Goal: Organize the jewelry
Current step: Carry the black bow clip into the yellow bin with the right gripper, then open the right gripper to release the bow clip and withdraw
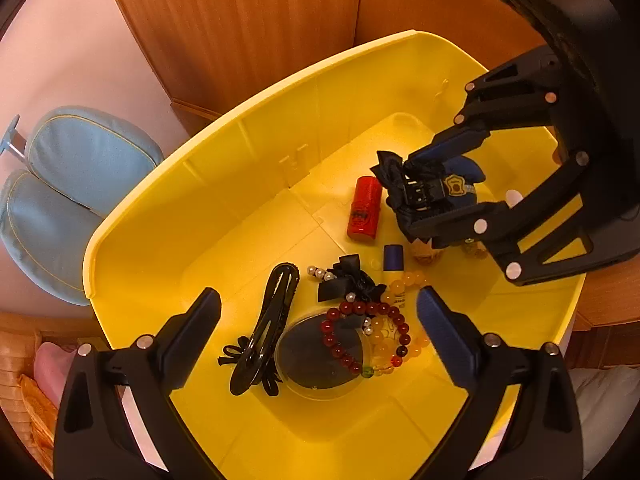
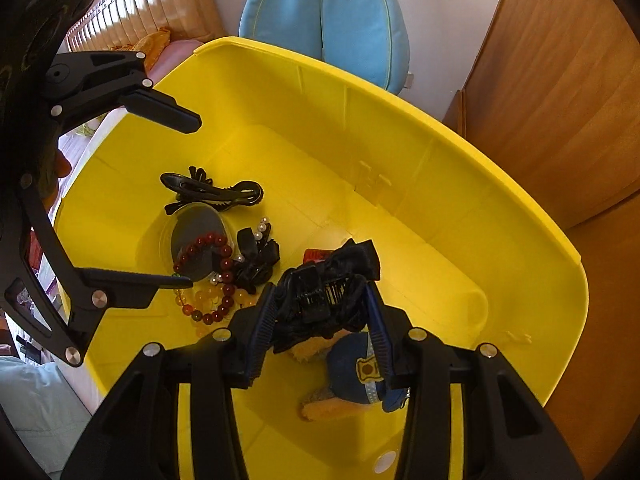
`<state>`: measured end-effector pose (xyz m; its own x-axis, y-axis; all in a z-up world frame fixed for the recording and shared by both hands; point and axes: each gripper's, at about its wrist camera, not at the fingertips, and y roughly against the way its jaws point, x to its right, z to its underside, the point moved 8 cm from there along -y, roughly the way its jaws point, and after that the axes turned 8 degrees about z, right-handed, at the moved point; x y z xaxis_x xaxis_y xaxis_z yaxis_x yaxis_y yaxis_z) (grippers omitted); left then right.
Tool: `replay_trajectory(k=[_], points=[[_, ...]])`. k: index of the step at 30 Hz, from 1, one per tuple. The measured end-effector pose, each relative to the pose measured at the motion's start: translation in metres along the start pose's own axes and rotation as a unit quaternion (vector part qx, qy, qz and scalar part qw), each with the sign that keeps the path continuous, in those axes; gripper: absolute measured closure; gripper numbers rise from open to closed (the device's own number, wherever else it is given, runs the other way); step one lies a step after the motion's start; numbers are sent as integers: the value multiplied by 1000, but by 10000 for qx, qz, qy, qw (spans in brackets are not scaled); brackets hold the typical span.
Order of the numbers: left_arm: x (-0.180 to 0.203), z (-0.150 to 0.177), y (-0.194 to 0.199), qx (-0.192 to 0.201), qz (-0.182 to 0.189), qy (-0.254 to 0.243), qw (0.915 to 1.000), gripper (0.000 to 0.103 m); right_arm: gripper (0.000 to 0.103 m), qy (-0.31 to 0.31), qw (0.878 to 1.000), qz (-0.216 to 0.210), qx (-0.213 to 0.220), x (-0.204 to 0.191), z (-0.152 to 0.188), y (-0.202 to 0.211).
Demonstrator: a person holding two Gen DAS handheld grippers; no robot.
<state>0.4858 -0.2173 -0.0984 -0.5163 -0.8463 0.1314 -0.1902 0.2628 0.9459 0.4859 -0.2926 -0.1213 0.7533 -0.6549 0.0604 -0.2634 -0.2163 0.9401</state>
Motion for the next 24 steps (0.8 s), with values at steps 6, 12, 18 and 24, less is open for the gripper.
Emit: replay_trajectory(k=[6,12,18,24], points=[[-3,-1,4,97,75,-8,9999,7,40,-91,10000,-23,27,5,4,-1],[0,8,23,387,103,-27,9992,7,25,-217,9995,-11,223,1,4,7],[20,22,54,706,112,-156,9973,7,12,-212,9970,18,739,-12,4,43],[29,53,91,1090,-21,-5,9940,7,9,-149,9922,86,1234,-39,10,82]])
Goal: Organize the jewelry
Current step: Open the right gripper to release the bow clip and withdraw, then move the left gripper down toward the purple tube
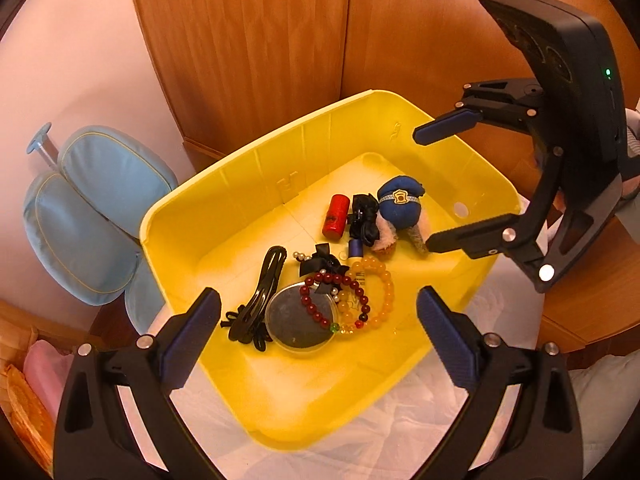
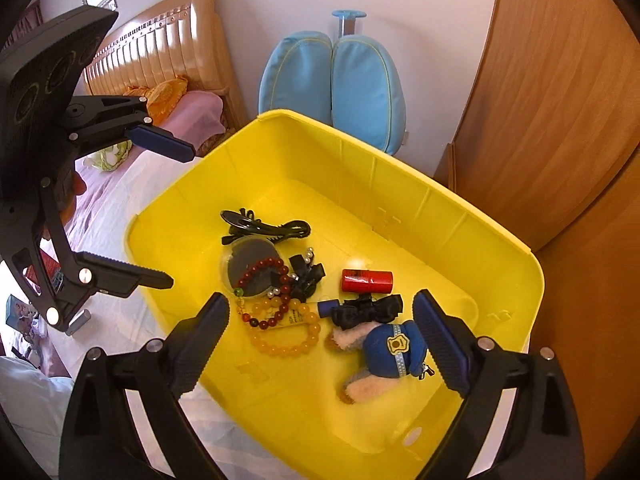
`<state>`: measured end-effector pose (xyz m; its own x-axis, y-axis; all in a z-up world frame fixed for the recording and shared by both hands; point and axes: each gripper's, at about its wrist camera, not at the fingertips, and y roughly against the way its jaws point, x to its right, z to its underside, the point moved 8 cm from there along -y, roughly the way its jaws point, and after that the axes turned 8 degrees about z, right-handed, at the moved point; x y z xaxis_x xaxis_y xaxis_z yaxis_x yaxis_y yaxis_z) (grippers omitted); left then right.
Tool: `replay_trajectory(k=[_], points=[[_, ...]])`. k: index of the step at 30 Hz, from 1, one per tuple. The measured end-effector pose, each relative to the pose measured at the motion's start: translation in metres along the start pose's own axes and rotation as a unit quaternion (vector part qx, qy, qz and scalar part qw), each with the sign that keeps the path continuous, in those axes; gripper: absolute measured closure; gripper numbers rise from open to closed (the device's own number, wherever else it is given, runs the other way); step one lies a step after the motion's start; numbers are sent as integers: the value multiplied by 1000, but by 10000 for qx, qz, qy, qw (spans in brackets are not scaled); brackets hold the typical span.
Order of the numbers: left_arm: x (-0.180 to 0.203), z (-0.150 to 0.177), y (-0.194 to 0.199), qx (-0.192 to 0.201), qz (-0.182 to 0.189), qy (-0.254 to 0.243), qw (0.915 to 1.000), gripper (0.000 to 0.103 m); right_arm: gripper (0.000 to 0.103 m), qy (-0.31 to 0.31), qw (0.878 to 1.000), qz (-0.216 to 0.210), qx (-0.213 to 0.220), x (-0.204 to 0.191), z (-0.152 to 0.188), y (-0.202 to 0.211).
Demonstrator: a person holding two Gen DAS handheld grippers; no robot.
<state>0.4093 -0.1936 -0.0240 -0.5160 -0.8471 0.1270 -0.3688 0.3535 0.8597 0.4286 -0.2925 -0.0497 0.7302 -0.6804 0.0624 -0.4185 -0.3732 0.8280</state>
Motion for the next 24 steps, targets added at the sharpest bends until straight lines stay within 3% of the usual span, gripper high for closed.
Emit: replay_trajectory(k=[4,12,24], points=[[3,38,31,159,-110,194,9996,7,8,91,9989,-279,368,-34,4,35],[2,144,65,10,-601,867,9944,7,8,708,9907,-961,659,-134,18,68],[-12,291,71,-265,-847,1922,9773,7,8,1380,9764,-1662,20,-275,58,15]])
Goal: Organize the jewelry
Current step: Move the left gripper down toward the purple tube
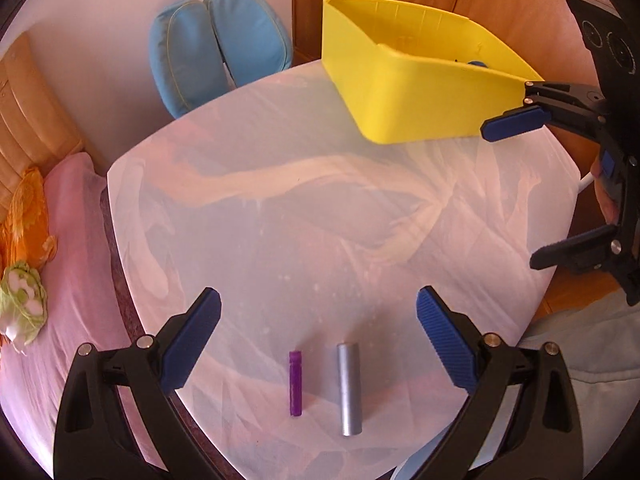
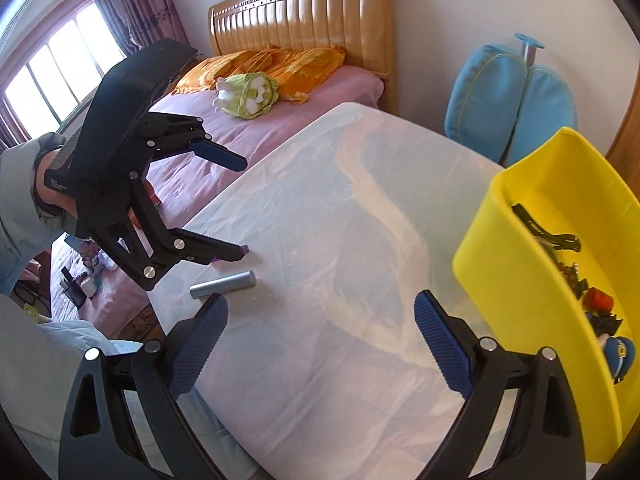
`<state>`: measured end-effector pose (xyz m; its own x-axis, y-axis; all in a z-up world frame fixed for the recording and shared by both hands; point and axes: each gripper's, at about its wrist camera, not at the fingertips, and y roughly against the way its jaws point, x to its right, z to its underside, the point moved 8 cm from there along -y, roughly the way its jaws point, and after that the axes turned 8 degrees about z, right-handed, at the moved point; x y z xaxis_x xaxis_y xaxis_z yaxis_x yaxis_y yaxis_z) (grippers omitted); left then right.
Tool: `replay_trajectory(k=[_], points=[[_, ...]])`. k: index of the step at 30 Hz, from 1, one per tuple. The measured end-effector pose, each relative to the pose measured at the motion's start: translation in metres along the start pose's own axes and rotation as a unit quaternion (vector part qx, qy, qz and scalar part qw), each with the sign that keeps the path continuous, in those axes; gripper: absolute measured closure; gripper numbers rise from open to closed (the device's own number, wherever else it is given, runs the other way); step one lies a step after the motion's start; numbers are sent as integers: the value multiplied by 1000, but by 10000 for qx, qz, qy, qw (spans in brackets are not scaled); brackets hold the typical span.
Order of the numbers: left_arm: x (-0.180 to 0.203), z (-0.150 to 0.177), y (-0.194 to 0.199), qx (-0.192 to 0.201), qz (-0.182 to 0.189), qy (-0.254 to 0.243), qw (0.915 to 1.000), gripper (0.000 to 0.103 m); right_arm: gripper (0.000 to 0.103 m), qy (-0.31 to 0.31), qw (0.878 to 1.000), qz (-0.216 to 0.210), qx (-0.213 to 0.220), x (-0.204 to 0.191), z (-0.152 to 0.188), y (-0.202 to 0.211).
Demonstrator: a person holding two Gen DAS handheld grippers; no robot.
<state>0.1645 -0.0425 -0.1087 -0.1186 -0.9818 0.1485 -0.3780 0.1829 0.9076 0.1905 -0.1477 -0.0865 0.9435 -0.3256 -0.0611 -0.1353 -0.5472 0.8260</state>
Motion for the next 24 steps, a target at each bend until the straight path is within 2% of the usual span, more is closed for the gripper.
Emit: replay_trajectory(k=[6,11,14,22,24], points=[[-17,43,-18,-104,-98,-106,9998,7,8,18,9998,76,-188,-33,4,-39],[-39,66,-27,-133,-205,150,9996,7,8,-112,9995,3,-305,-48,9,-56],[-46,72,-31,-118,-178,216,9995,7,8,-138,9991,22,-397,-54,12,-63],[-31,78,-45,-48,-48,-84,9999,7,8,-189,9985,66,-505,-62,15,-71],[-29,80,-45,-37,14,-89,10000,11,8,-180,9984,43,-534,-64,17,-73]])
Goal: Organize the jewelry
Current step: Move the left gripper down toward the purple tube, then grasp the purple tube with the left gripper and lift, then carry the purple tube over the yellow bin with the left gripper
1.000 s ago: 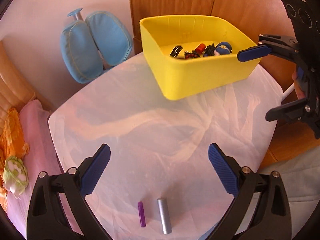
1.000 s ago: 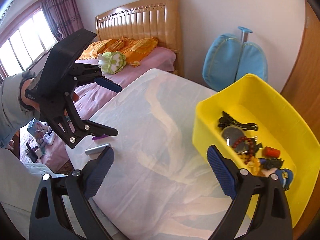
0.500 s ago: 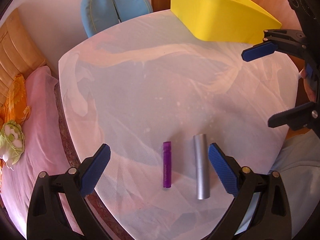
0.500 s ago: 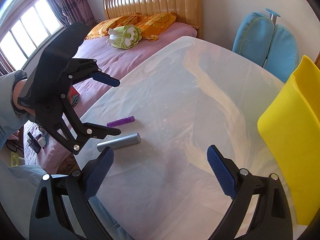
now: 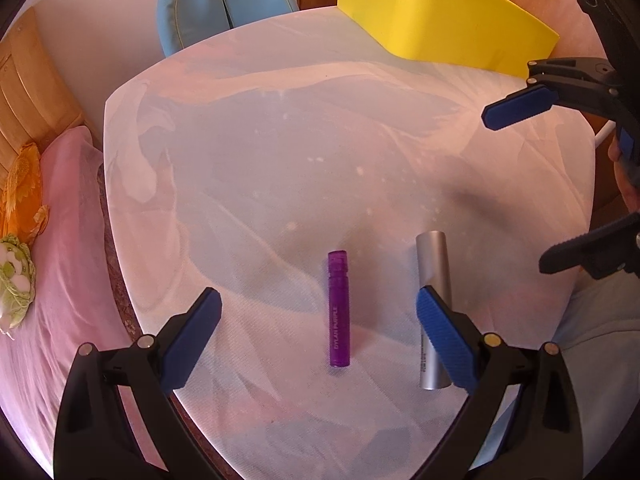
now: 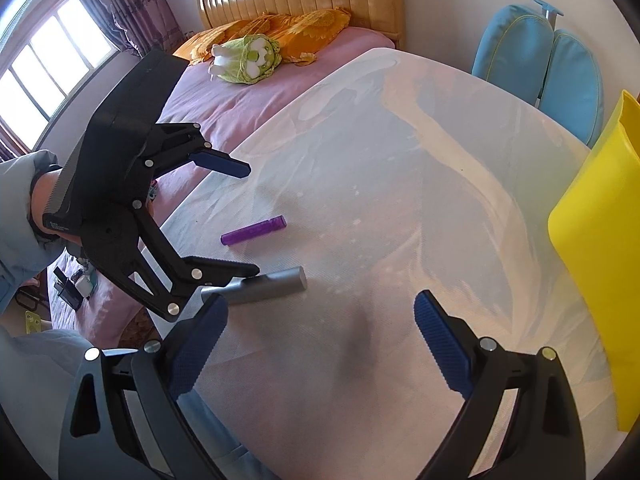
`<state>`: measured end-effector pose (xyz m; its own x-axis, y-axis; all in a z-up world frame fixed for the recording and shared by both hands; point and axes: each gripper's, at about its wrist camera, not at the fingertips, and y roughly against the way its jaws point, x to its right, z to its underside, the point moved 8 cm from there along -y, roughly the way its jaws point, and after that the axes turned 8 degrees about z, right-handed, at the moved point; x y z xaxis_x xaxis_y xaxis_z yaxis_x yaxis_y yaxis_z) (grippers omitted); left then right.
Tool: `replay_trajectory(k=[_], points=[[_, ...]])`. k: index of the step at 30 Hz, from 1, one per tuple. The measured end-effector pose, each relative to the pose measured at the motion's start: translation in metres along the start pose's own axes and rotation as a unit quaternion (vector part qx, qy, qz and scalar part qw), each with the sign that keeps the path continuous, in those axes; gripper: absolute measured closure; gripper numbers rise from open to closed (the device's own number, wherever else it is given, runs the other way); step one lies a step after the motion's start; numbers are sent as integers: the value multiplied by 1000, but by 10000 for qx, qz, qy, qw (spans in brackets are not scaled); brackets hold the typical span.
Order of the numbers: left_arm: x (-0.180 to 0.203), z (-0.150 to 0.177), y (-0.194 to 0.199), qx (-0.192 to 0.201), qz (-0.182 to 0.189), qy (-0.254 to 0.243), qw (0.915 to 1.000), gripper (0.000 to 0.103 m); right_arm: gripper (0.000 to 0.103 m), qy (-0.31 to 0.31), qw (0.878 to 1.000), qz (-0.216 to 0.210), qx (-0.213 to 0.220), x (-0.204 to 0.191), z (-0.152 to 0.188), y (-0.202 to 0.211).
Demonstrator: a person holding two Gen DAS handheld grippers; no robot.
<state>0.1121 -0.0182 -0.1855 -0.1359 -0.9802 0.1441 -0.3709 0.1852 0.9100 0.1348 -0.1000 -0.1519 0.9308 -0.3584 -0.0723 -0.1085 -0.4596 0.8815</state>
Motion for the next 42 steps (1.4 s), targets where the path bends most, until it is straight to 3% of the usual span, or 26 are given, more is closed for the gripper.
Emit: replay_trajectory(k=[2,6,9,10,11,15,26,35,42], points=[[3,1,0,13,14,-55,10000,28,8,27,10000,-9,-12,-2,0,0],[3,3,1,1,-16,-174,9998,37,8,3,10000,-28,-51,-4,4,-2],[1,1,4,68,-68,-167,9998,68,8,-23,10000,-32,-61,-4,7,-2],[0,0,5,91,-86,-150,9998,87,8,-39,10000,-35,-59,-3,7,-1],[0,1,5,81,-101,-145,9998,91,8,-51,10000,-36,-60,-3,8,-1],[8,1,6,58,-57,-367,9993,93,8,-95,9999,-30,-101,-2,13,-2],[8,-16,32,400,-33,-253,9989,93,8,-141,9999,-21,-77,0,17,2],[39,-65,47,597,1,-719,9956,93,8,-395,9985,225,303,35,22,39],[97,-120,53,725,134,-1402,9874,93,8,-723,9928,489,819,82,36,98]])
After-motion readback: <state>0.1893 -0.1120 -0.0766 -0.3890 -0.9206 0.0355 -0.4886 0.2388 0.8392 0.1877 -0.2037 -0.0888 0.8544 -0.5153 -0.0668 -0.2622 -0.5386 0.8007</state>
